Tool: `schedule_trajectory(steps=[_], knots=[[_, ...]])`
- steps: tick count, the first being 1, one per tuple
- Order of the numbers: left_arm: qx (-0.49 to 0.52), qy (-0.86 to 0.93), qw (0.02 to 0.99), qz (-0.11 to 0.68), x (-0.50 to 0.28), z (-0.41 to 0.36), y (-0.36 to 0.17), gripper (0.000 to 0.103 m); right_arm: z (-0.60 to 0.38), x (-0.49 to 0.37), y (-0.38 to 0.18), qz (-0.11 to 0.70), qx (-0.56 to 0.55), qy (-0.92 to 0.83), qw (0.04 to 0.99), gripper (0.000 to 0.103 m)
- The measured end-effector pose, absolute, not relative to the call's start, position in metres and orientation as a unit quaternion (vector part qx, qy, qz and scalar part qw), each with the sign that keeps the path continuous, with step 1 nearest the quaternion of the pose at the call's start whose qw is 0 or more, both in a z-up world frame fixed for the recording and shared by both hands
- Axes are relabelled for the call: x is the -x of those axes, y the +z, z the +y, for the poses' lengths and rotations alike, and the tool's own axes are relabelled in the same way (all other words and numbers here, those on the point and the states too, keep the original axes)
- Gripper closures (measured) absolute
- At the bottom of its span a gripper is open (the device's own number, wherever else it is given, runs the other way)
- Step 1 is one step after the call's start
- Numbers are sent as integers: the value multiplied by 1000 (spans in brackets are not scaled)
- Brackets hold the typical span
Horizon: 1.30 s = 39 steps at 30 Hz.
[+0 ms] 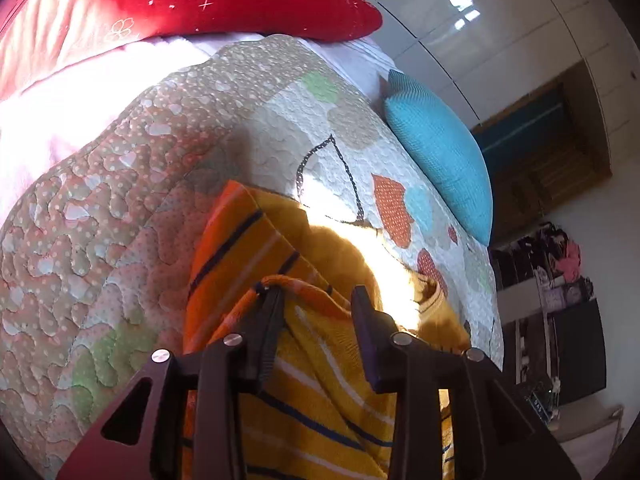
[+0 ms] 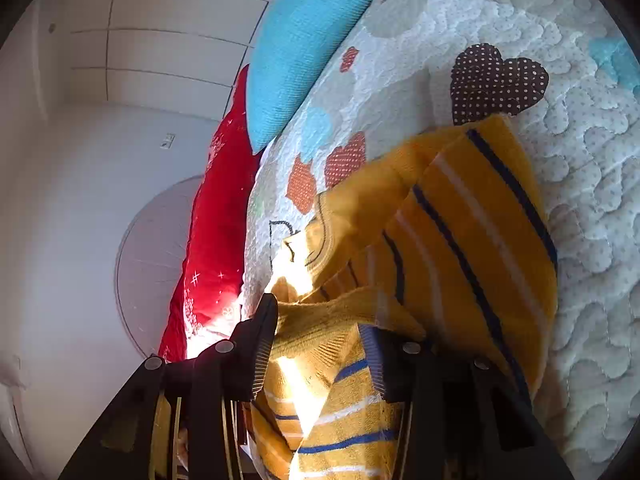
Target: Fold small clothes
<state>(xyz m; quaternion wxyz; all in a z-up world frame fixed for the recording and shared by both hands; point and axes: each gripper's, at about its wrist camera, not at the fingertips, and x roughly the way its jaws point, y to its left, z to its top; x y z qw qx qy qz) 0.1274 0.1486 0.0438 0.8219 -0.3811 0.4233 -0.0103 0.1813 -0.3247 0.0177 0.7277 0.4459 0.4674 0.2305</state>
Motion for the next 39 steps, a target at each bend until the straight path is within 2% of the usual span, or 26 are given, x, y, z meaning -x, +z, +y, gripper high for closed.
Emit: schedule_trajectory(steps=[5,7,8,10,13,14,15,18,22,24,25,27,28,31,33,35,39], knots=[[385,16,821,420,-132,167,40,56,-329,-202,10,466,-460,207,726,56],[360,20,830,425,-129,166,44,54,-332,-205,13,461,-462,199,731,48],[344,22,836,428,-126,164,46,52,-335,-206,17,454,-459,192,739,40],[308,22,846,435,-119,157,50,51,-345,-205,26,446,-447,165,757,30],[256,19,860,440,-103,146,58,50,-359,-194,43,433,-437,167,770,30],[241,15,865,440,-96,143,59,46,-362,-186,52,431,-417,165,783,30],[225,14,869,441,-89,140,60,42,-362,-176,62,430,-391,163,797,30],[177,15,878,445,-66,132,60,40,-355,-138,84,443,-298,174,827,30],[92,28,886,453,-40,120,49,35,-340,-86,85,459,-186,172,851,30],[3,70,878,474,-37,109,35,35,-334,-72,72,478,-142,163,852,38],[-41,104,871,479,-35,106,29,37,-335,-69,63,491,-130,155,848,48],[-98,161,857,479,-34,111,19,54,-344,-71,40,515,-90,91,848,51],[-109,184,848,484,-34,117,15,58,-353,-70,33,514,-80,68,852,52],[-32,171,843,508,-23,150,15,61,-371,-64,35,506,-109,58,853,51],[14,145,854,500,-8,160,26,61,-367,-56,50,495,-68,17,866,51],[25,133,865,483,6,161,39,60,-357,-49,72,463,-41,1,885,49],[53,95,887,448,22,142,61,54,-319,-39,113,408,-53,86,907,50]])
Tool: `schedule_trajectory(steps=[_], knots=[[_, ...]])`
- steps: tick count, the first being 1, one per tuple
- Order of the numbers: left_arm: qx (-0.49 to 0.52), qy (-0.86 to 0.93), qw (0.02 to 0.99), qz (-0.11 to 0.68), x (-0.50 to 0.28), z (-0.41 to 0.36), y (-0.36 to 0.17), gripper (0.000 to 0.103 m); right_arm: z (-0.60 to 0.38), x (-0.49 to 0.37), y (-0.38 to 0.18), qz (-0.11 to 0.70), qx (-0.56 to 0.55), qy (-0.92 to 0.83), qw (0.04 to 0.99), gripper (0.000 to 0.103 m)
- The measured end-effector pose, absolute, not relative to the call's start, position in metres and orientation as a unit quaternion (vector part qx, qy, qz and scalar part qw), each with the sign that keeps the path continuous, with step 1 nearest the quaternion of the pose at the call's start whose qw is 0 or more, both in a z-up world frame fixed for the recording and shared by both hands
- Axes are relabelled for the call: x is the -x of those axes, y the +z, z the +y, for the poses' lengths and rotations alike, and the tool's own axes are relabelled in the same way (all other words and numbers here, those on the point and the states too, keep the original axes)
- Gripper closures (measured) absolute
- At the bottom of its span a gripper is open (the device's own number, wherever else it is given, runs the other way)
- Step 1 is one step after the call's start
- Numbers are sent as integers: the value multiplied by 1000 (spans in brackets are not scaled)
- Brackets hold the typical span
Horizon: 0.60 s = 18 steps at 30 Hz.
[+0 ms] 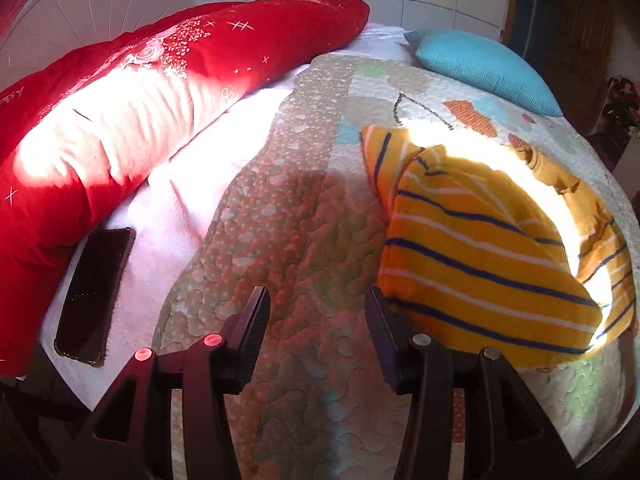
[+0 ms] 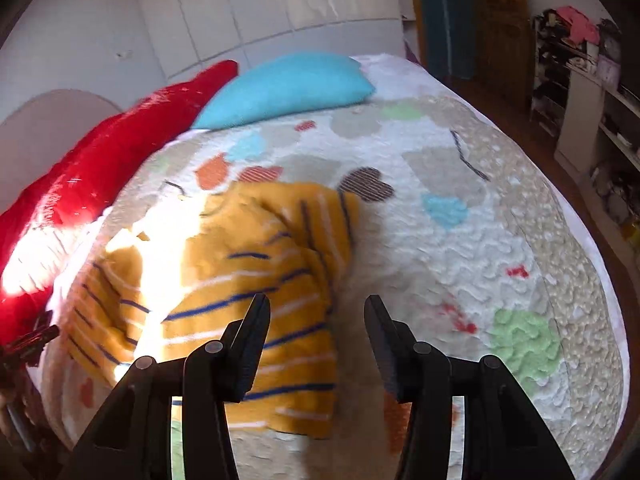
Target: Fold small clothes
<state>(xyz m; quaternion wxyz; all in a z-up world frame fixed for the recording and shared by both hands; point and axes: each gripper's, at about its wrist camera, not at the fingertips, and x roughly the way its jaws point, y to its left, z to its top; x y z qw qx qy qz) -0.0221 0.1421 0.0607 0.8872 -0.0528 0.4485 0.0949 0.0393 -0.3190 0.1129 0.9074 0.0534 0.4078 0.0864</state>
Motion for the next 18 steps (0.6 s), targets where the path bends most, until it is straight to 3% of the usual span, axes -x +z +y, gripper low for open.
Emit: schedule_trajectory(steps=[5,12,15,17,18], knots=[[24,56,901,429,16,96,62,44,-219,-56,100,426,-28,207,880,66],[51,64,885,459,34,96,28,43,-92,-95,40,489,90,246,832,67],[66,68,885,455,56,104,30,43,-57,-116,19,487,131,212,837,62],[73,70,886,452,69,109,33,43,-40,-127,15,478,146,190,845,50],[78,70,886,451,74,112,35,43,-34,-132,14,478,150,186,846,48]])
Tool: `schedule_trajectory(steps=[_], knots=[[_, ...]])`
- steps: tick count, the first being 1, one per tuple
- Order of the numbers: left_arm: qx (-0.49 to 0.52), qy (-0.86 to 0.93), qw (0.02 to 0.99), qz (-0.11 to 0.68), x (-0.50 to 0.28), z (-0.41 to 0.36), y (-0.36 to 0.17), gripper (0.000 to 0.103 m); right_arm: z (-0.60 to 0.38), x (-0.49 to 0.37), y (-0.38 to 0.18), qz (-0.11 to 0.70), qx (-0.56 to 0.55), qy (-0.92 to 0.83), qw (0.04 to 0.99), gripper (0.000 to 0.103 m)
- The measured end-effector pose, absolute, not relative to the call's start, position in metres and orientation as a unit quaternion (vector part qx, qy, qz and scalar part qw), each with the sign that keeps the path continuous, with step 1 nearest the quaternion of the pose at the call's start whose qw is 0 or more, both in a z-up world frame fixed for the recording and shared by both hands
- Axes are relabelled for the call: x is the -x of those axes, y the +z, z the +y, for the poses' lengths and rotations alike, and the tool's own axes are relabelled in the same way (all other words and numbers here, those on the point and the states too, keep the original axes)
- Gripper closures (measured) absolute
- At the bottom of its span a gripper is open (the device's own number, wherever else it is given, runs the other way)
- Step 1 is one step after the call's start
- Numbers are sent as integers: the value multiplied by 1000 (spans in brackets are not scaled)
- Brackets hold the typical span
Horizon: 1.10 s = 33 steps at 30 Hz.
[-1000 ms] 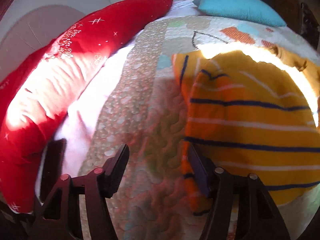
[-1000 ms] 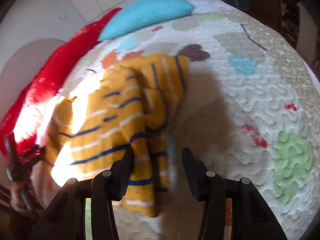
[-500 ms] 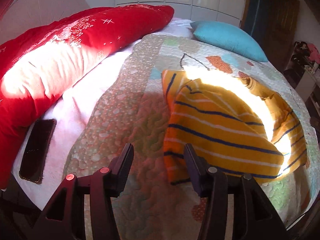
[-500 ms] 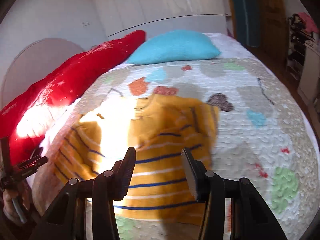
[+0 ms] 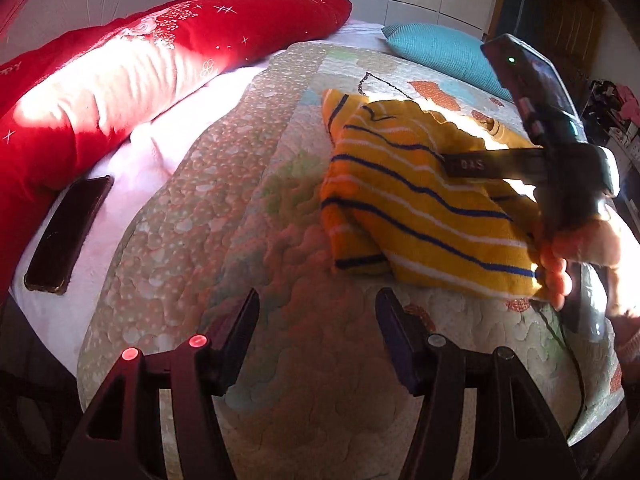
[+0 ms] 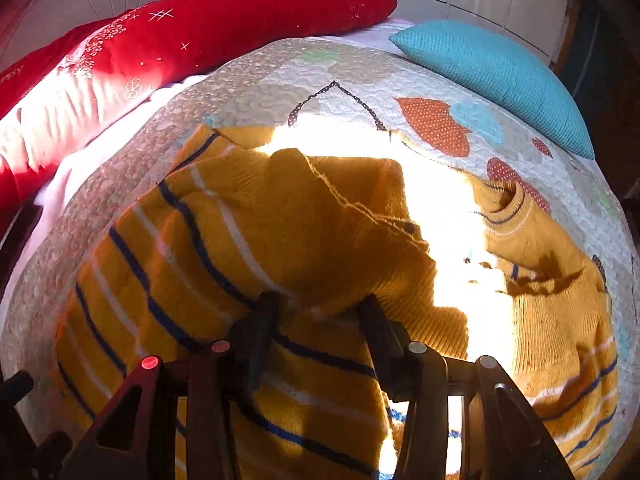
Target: Fold small clothes
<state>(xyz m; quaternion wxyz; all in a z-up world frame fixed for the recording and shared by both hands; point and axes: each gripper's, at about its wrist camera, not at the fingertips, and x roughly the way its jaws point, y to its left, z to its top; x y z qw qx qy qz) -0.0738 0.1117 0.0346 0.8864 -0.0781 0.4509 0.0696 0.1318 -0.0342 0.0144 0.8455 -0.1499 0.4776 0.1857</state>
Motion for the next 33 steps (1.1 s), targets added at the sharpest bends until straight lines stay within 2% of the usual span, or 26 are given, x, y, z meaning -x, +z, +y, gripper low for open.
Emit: schedule_trajectory(steps=[4,6,8,13,17,19,20,23,33], knots=[[104,65,894,432,93,119,49,43,-43,-139,37,472,128,211,846,48],[115,64,899,418,101,121,57,35,-66,-131,56,453,87,217,860,48],[125,64,902,409,107,122,62,33,-95,-125,65,454,60,214,863,48],[143,59,901,406,114,117,66,32,-192,-128,56,465,19,124,876,48],[135,60,899,412,115,109,67,32,-280,-142,47,475,-88,69,873,53],[126,61,900,413,118,104,70,32,-304,-137,57,466,-125,69,873,51],[122,61,901,413,119,102,71,32,-309,-131,64,460,-122,58,878,46],[116,65,901,413,118,100,73,28,-316,-108,82,442,-97,56,890,45],[104,69,896,427,109,81,67,28,-289,-41,99,428,-32,117,895,37]])
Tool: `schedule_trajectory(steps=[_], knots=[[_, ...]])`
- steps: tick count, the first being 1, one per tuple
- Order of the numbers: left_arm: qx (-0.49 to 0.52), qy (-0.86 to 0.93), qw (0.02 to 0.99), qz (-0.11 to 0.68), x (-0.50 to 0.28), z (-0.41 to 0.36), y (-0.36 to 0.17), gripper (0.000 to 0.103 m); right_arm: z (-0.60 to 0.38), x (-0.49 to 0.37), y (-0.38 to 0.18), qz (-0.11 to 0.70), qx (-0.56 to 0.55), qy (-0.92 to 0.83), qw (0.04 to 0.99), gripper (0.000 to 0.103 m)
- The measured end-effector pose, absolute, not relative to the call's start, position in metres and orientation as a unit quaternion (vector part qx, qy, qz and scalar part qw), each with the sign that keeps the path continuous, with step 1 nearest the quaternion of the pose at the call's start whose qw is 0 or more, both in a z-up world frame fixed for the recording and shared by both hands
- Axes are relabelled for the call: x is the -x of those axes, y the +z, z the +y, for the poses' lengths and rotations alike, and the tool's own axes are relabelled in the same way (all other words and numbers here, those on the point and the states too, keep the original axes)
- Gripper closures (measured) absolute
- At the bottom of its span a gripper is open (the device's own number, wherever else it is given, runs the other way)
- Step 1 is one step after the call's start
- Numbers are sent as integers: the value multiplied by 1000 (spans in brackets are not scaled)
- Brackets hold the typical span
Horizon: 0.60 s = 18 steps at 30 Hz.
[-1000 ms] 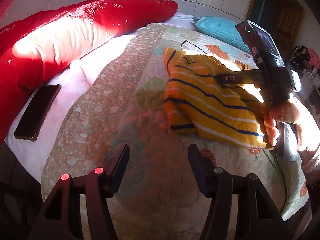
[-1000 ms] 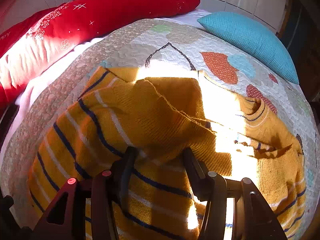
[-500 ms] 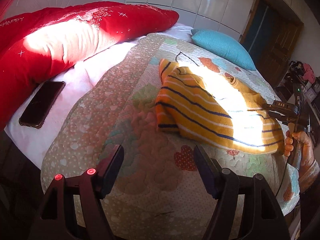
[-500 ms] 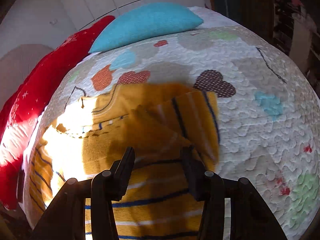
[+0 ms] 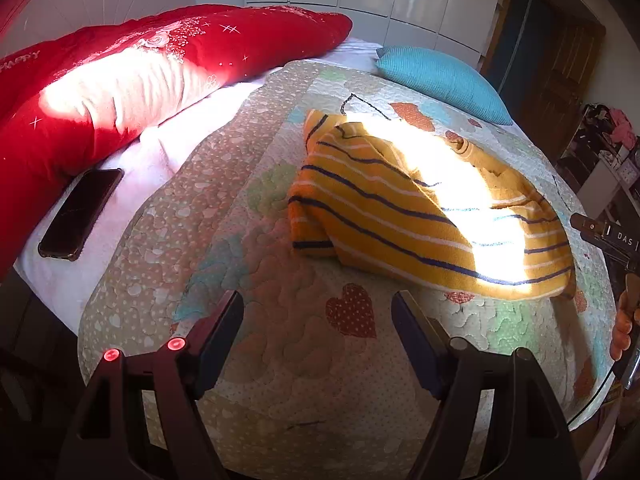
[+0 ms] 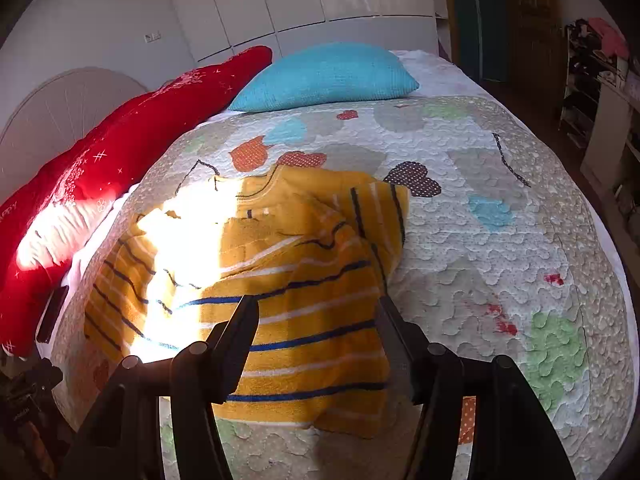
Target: Fold small clothes
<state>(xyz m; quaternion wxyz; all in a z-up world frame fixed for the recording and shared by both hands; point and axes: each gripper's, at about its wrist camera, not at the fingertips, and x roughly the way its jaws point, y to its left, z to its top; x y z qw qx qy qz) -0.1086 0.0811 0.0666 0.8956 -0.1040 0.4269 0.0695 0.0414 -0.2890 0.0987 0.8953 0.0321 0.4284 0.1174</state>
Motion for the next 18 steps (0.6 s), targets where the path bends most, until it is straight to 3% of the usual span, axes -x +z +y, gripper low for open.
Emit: schedule_trajectory(steps=[18], knots=[[138,136,877,441,127,144,43,27,-84,-4,81,430,140,277,848,30]])
